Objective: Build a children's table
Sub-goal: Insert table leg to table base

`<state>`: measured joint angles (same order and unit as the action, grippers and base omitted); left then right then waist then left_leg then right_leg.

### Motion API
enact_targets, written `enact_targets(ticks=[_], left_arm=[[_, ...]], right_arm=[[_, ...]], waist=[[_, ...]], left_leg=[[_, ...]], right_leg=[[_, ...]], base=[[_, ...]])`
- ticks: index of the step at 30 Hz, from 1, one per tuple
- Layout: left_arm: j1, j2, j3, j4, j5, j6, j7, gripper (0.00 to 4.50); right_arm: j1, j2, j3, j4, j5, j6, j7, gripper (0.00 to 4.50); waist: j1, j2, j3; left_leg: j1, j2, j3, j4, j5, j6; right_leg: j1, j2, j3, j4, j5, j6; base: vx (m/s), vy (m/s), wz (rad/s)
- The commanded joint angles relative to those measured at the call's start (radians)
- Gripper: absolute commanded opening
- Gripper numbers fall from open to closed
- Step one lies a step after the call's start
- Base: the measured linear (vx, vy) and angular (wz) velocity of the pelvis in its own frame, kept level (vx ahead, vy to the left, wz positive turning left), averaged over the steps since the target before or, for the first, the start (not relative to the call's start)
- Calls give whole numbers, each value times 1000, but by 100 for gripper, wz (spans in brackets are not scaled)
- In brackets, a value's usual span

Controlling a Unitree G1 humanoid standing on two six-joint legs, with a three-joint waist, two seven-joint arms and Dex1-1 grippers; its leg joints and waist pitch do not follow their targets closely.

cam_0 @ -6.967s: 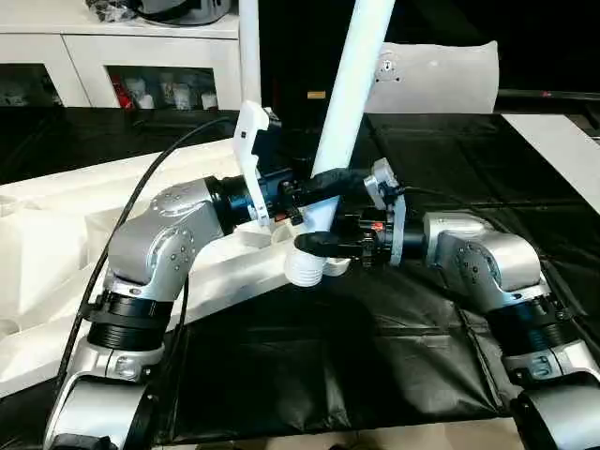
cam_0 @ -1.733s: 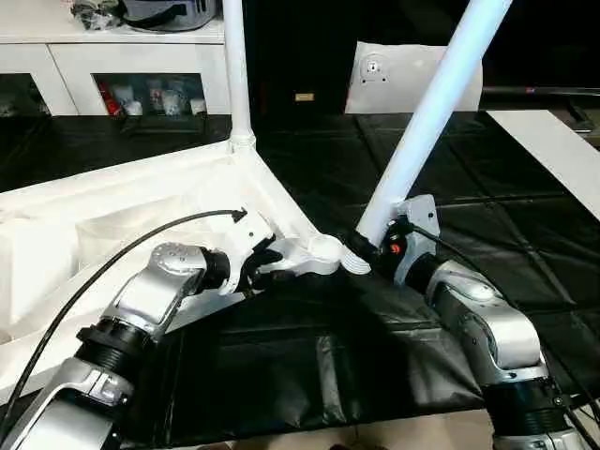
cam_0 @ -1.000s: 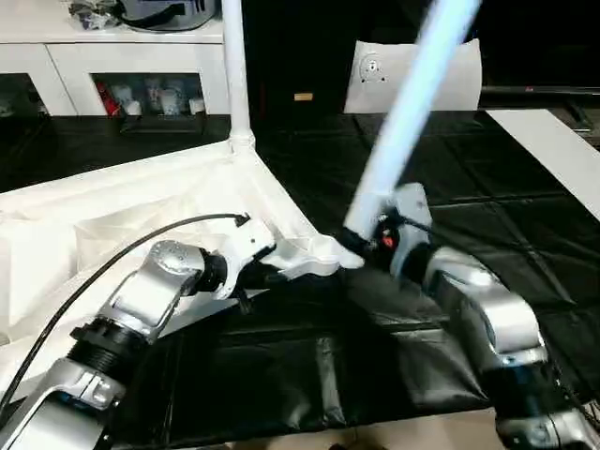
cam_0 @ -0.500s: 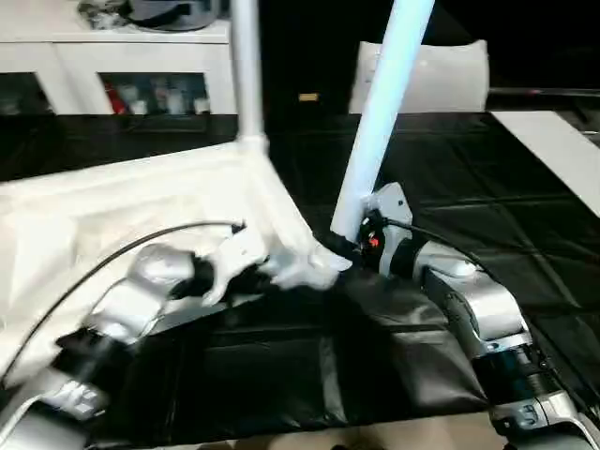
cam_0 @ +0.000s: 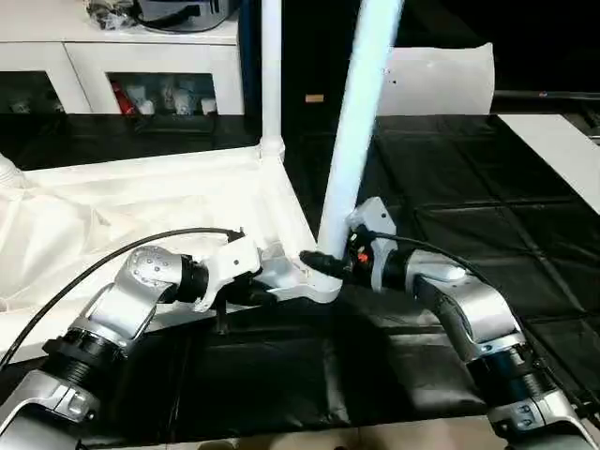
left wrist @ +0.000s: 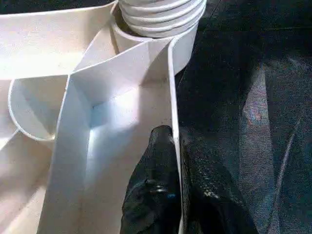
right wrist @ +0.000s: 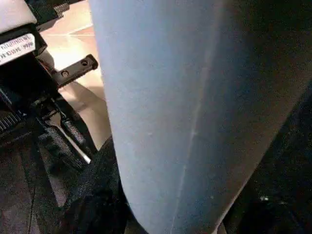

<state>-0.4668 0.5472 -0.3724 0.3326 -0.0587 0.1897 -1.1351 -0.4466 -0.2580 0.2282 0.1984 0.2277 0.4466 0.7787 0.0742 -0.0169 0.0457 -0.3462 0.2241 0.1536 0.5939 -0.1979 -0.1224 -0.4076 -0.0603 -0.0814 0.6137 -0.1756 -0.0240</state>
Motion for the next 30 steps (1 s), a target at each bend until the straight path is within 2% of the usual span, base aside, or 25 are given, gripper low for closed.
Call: enact_targets(ticks=[1, 5, 9, 10, 13, 17, 19, 20, 21, 22, 23, 24, 25, 26, 27, 28, 29, 30], left_arm=[[15, -18, -9, -1, -20, -15, -30, 0], [11, -22, -12, 2, -18, -17, -36, 0], [11, -27, -9, 0, -15, -13, -40, 0], [13, -27, -7, -4, -14, -10, -41, 0], [15, -22, -2, -7, -13, -8, -41, 0], [20, -27, 15, -7, -17, 0, -23, 0], [20, -32, 23, -5, -18, 2, -18, 0], [20, -37, 28, -3, -21, 4, -13, 0], [19, -41, 32, -1, -23, 5, -8, 0], [19, -43, 35, 0, -24, 6, -6, 0], [18, -44, 37, 1, -26, 6, -5, 0], [16, -48, 43, 5, -30, 9, -4, 0], [15, -50, 46, 6, -32, 11, -4, 0], [14, -52, 49, 7, -34, 14, -3, 0], [11, -56, 53, 9, -37, 17, 0, 0], [7, -62, 62, 14, -39, 18, 7, 0], [7, -62, 62, 14, -39, 18, 7, 0], [2, -66, 65, 21, -36, 18, 9, 0]], right_arm=[[-12, -4, 26, 42, -26, 16, 3, 196], [-45, 28, 18, 122, -29, 12, -4, 196], [-69, 41, 17, 180, -28, 6, 0, 196], [-79, 46, 13, 205, -23, 9, 8, 196], [-76, 44, -8, 219, 3, 30, 30, 196], [-25, 31, -53, 203, 45, 49, 44, 195], [5, 26, -69, 196, 57, 42, 47, 195], [27, 23, -80, 190, 65, 31, 49, 195], [47, 22, -89, 184, 70, 22, 47, 195], [59, 22, -95, 181, 73, 15, 46, 195], [65, 24, -100, 180, 77, 11, 44, 195], [94, 35, -125, 179, 90, -7, 36, 195], [104, 40, -135, 179, 95, -14, 33, 195], [117, 47, -146, 183, 100, -26, 28, 195], [133, 56, -159, 188, 108, -42, 22, 195], [158, 74, -178, 198, 119, -75, 7, 195], [158, 74, -178, 198, 119, -75, 7, 195], [177, 86, -192, 208, 124, -104, -7, 195]], waist=[[-4, -1, -57], [-6, 2, -58], [-10, -1, -56], [-13, -4, -51], [-13, -4, -51], [-9, -1, -56], [-6, -4, -58], [-3, 0, -58], [5, 14, -59], [8, 6, -60], [10, 5, -60], [11, 31, -58], [8, 21, -57], [11, 25, -59], [9, 22, -59], [10, 35, -58], [8, 31, -59], [8, 31, -59]], left_leg=[[-4, 1, 14, -72, -157, 2], [-3, 0, 14, -72, -162, 1], [-2, 0, 13, -73, -180, -1], [0, 0, 13, -74, -212, -3], [4, 0, 11, -76, -227, 0], [3, 3, 12, -76, -193, 3], [1, 2, 13, -76, -173, 5], [3, 2, 15, -75, -169, 5], [5, 3, 14, -75, -170, 4], [6, 4, 16, -75, -171, 4], [6, 3, 16, -76, -174, 3], [7, 2, 13, -79, -198, -6], [8, 1, 16, -78, -212, -5], [10, -1, 13, -78, -220, -6], [9, -1, 15, -79, -225, -3], [9, -1, 14, -79, -232, -4], [9, -2, 14, -79, -234, -3], [9, -3, 14, -80, -239, 1]], right_leg=[[55, -65, 52, -79, -314, -115], [55, -67, 53, -77, -301, -133], [54, -67, 52, -79, -327, -130], [52, -67, 50, -87, -384, -117], [52, -70, 50, -93, -436, -99], [54, -67, 52, -84, -352, -118], [57, -66, 53, -78, -308, -131], [55, -65, 54, -79, -292, -136], [55, -67, 55, -77, -281, -142], [56, -66, 55, -79, -266, -145], [57, -65, 55, -77, -265, -147], [56, -65, 54, -80, -278, -147], [55, -64, 54, -86, -287, -143], [57, -65, 54, -82, -296, -145], [57, -64, 56, -85, -298, -145], [55, -65, 56, -87, -300, -148], [56, -63, 55, -87, -302, -148], [57, -62, 55, -89, -310, -148]], base=[[0, 0, 0], [0, 0, 0], [0, 0, 0], [0, 0, 0], [0, 0, 0], [0, 0, 0], [0, 0, 0], [0, 0, 0], [0, 0, 0], [0, 0, 0], [0, 0, 0], [0, 0, 0], [0, 0, 0], [0, 0, 0], [0, 0, 0], [0, 0, 0], [0, 0, 0], [0, 0, 0]])
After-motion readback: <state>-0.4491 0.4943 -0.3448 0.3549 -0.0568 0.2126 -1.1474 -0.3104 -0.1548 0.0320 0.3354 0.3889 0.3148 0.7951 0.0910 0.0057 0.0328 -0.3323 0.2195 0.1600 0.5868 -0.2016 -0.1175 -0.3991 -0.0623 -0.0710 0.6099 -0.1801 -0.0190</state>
